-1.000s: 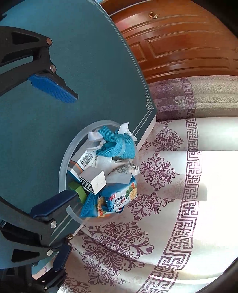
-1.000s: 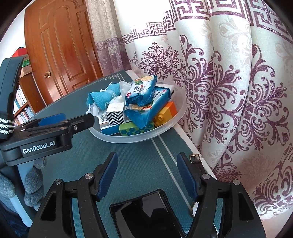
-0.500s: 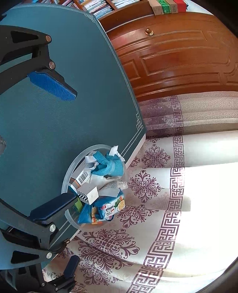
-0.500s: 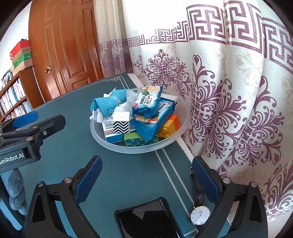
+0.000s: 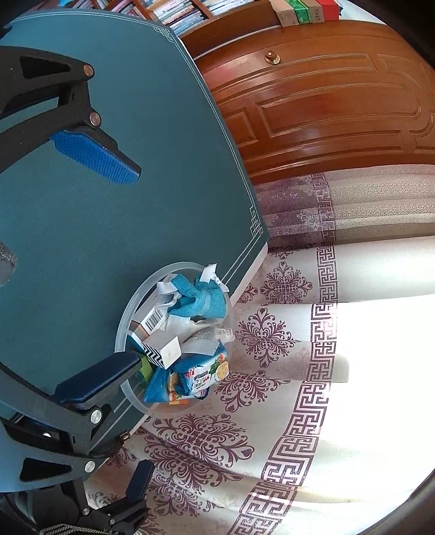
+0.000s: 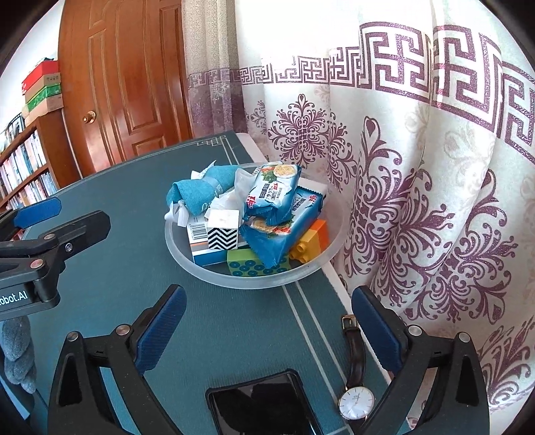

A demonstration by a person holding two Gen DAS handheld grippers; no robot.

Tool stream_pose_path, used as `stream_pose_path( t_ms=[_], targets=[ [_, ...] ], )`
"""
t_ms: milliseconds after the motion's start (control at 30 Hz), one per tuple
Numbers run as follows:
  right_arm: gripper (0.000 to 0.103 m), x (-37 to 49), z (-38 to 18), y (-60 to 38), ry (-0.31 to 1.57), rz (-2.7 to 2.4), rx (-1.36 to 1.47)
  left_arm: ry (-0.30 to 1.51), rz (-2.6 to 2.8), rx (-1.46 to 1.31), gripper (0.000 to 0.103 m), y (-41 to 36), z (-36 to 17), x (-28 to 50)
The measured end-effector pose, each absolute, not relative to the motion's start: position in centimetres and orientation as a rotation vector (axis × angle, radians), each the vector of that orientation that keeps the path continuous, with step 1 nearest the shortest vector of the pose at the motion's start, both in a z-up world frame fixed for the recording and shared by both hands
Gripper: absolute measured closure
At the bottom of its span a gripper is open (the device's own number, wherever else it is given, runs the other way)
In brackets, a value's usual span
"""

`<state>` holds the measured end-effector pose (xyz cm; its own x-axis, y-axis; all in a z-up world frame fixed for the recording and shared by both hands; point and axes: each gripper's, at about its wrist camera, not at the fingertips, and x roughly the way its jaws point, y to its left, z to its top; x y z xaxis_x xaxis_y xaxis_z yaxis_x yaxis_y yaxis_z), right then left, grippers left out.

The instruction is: Organize objects

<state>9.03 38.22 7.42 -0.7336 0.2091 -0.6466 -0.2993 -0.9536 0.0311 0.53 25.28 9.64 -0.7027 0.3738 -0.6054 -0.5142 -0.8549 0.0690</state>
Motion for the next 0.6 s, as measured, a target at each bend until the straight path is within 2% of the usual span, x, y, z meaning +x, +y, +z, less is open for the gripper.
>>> stream_pose_path(
  t_ms=[600],
  targets=[
    [0.003,8.60,7.54,39.07,0.167,2.665,-0.967,0.336,2.470,-0.829,0.000,26.18,9.57,0.47]
  ],
)
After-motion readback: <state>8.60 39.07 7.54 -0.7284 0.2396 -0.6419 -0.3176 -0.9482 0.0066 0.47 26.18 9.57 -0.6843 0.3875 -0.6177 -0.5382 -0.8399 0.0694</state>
